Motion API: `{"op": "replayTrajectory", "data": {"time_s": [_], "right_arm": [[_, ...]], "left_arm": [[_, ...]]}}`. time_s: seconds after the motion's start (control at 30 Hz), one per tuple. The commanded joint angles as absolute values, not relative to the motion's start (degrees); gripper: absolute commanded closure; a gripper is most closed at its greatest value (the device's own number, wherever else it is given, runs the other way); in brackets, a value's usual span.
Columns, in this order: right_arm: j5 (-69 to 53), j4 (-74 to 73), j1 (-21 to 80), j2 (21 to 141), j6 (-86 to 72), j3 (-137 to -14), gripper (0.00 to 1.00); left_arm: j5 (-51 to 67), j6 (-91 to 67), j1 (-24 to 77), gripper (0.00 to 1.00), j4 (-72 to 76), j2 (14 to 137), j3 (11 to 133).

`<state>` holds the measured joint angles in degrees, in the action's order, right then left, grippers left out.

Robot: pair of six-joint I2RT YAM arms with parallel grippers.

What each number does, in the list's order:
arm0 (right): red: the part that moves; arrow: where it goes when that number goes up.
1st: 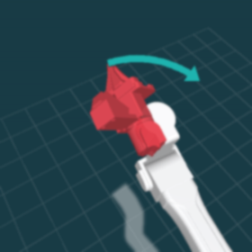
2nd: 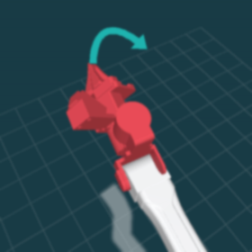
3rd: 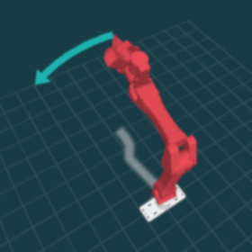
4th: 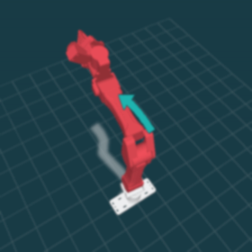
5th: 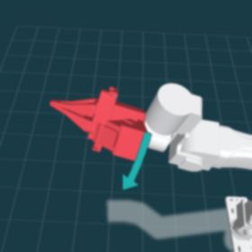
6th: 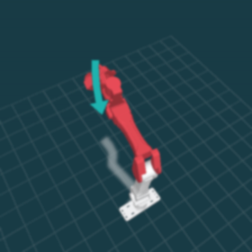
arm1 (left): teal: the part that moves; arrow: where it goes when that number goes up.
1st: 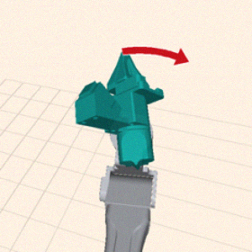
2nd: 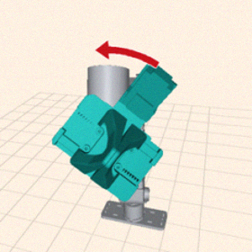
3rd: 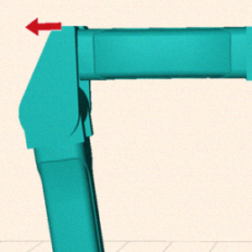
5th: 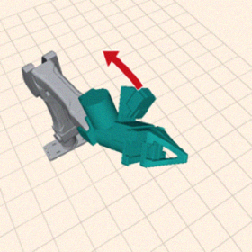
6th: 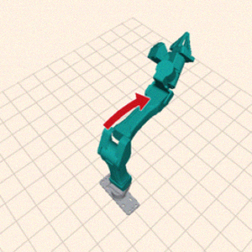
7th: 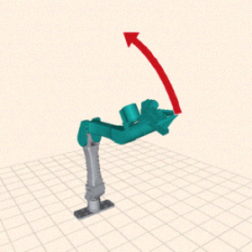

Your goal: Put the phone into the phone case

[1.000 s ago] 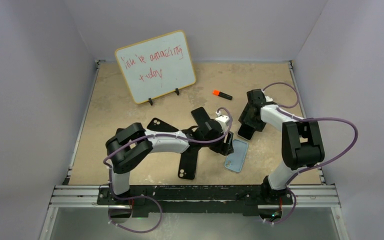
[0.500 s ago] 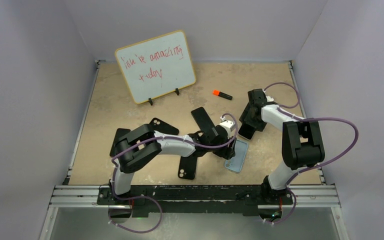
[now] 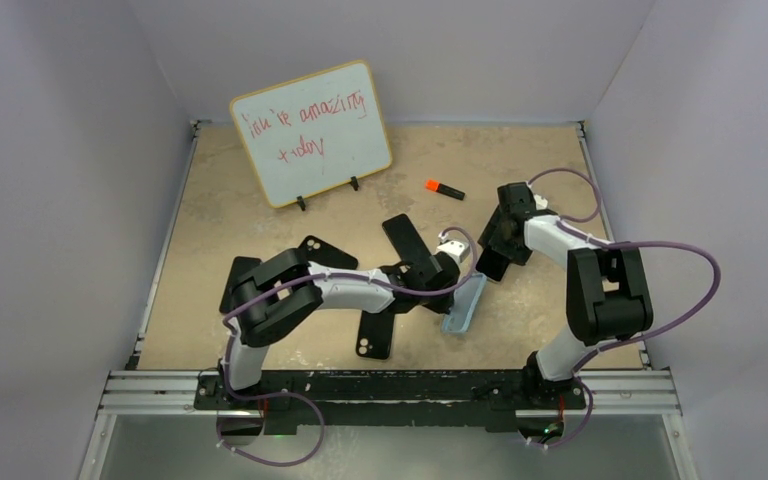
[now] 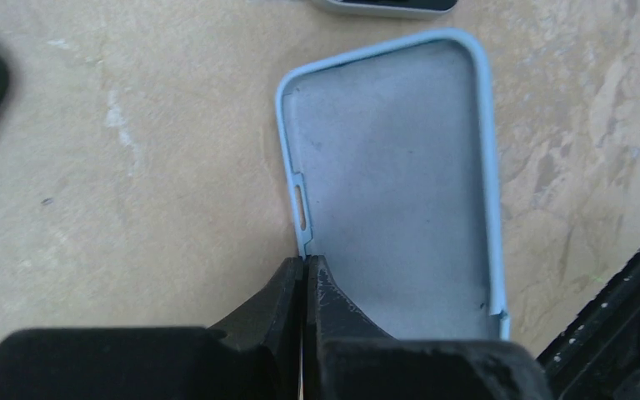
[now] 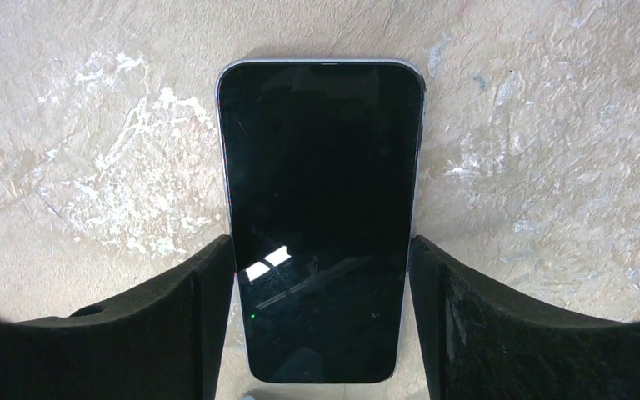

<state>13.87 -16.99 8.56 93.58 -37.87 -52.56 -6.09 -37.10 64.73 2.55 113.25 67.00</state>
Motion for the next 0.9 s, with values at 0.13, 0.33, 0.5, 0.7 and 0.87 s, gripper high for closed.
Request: {"op": "replayTrajectory", "data": {"time_s": [0.13, 0.33, 0.5, 0.7, 0.87], "right_arm": [[9.42, -14.83, 9.37, 90.50, -34.54, -50.17, 0.46], [7.04, -12.76, 12.08, 86.11, -33.62, -46.19, 0.46], [5.60, -12.13, 13.08, 84.11, -33.03, -43.60, 0.47], [3.64, -13.00, 15.32, 81.01, -32.59, -42.26, 0.48], [1.68, -13.33, 15.55, 76.47, -32.44, -39.17, 0.48]], "left_arm": [[-14.31, -38.03, 64.69, 1.00, -7.37, 105.10, 64.76], [-21.91, -41.92, 64.62, 1.00, -13.77, 101.48, 62.11], [-23.45, -44.71, 64.12, 1.00, -15.25, 98.77, 60.47], [-18.43, -49.60, 62.58, 1.00, -10.49, 96.17, 55.71], [-13.57, -52.59, 62.23, 1.00, -4.85, 95.76, 52.58]]}}
